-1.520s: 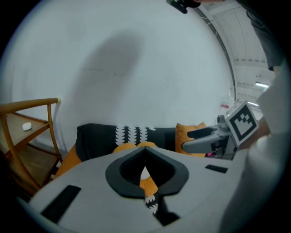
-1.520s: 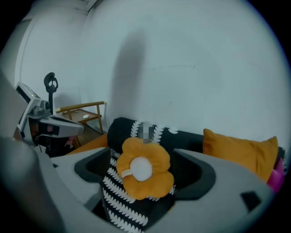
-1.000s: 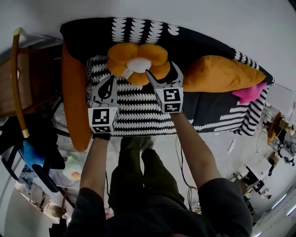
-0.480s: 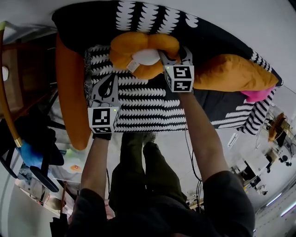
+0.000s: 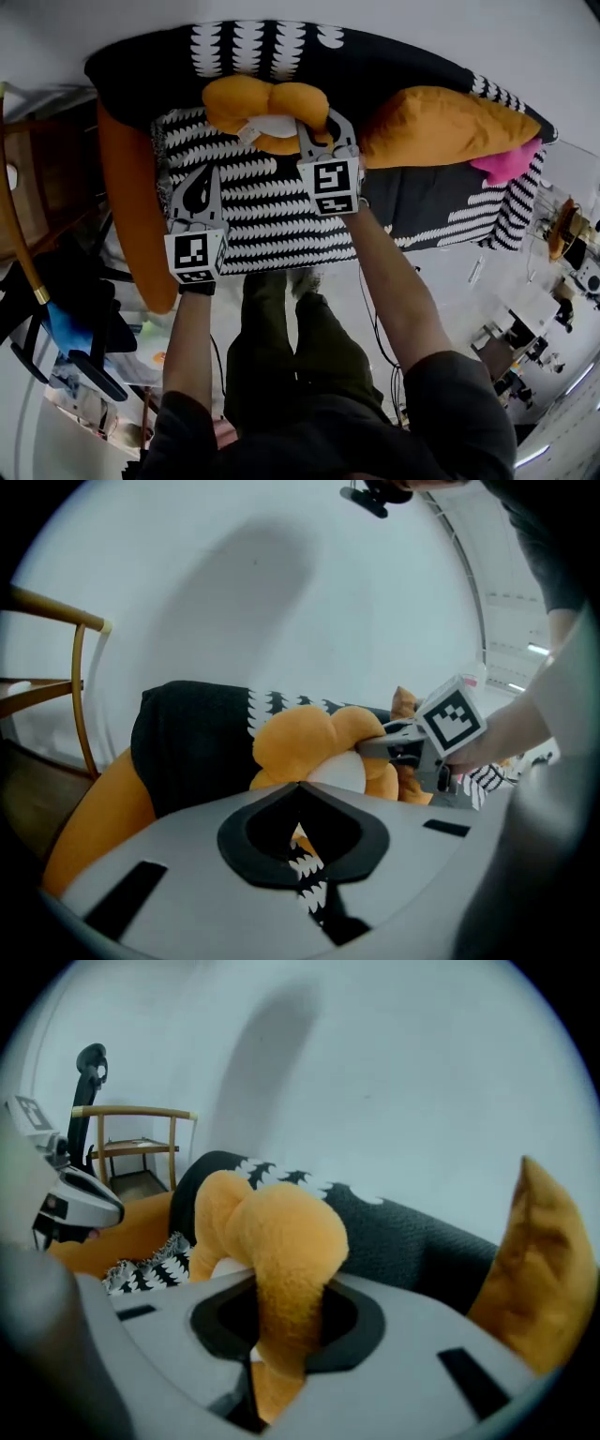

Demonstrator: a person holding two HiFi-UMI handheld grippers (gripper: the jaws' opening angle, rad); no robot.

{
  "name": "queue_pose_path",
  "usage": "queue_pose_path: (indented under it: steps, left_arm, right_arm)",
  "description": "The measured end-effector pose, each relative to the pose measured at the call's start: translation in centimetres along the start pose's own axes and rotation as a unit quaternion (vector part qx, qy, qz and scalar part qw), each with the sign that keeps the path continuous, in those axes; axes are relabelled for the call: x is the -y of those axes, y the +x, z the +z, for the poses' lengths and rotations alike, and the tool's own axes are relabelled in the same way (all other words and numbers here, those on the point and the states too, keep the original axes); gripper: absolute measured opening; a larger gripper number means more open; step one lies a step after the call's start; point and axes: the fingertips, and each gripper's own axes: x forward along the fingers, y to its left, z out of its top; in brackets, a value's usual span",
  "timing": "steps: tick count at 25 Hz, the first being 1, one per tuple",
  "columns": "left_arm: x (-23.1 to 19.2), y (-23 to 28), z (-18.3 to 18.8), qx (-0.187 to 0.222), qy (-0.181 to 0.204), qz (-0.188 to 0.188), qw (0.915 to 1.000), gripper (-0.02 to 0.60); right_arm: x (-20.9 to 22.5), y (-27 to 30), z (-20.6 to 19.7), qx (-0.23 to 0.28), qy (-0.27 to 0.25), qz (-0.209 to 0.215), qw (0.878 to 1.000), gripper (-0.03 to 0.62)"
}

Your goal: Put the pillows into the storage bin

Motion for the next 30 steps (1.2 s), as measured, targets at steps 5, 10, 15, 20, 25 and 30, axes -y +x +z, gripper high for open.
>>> queue_pose_path:
  steps: [5,10,15,20,25,30]
  left_arm:
    - [3.5,-1.0,3.1,0.012,0.016,-0.009,0.9998,0.0]
    - [10.4,-1.6,7.6,0.037,0.055,-0.043,0.9969,0.0]
    - [21.9,-3.3,11.4,0.062,0.093,-0.089,0.9897,0.0]
    - [37.1,-3.1,12.9,0.078,0.134,-0.151,0.9763,0.0]
    - [53.9,-1.7,9.6,0.063,0.166,-0.235,0.9557,0.0]
    - [70.9,-1.2,4.0,0.037,0.202,-0.324,0.9233,0.0]
  right_arm:
    - [1.6,-7.0,2.7,0.038,0.043,-0.023,0.998,0.088]
    - [5.9,-16.2,4.9,0.088,0.086,-0.049,0.991,0.089]
    - [12.6,-27.6,3.3,0.125,0.132,-0.095,0.979,0.089]
    - [21.3,-39.5,-3.0,0.147,0.171,-0.155,0.962,0.089]
    - [29.0,-51.2,-13.8,0.137,0.219,-0.235,0.937,0.089]
    - [35.1,-62.8,-26.4,0.12,0.271,-0.316,0.901,0.089]
